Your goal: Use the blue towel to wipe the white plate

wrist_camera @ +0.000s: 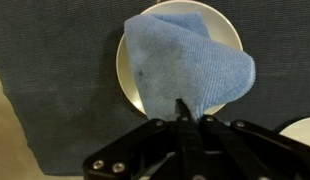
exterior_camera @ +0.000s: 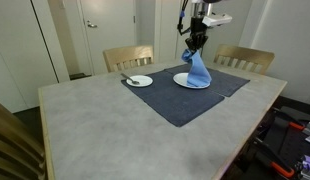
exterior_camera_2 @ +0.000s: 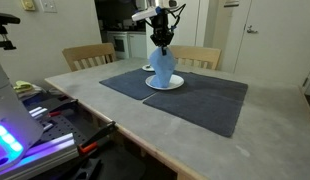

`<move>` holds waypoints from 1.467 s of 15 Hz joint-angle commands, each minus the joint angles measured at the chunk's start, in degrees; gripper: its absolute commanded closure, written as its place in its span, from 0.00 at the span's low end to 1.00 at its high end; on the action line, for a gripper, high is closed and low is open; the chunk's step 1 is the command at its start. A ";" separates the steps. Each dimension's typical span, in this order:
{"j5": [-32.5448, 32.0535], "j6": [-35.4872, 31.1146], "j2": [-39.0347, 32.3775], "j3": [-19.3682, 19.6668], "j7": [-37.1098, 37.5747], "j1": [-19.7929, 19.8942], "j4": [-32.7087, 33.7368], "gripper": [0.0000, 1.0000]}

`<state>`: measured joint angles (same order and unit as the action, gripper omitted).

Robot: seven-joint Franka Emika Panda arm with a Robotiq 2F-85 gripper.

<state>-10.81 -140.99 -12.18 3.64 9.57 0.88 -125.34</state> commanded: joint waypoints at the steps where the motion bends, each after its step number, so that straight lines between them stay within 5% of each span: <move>1: 1.23 -1.50 -3.60 0.17 -1.12 0.30 -0.01 0.99; 7: 2.67 0.55 -10.67 -1.16 -4.86 0.30 2.67 0.99; 14: 0.47 -0.58 -10.91 0.23 -1.32 -1.56 2.23 0.99; 22: 5.15 2.00 -18.90 0.51 -2.93 1.05 8.64 0.99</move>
<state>-8.13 -140.56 -26.88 3.85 7.97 0.48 -120.79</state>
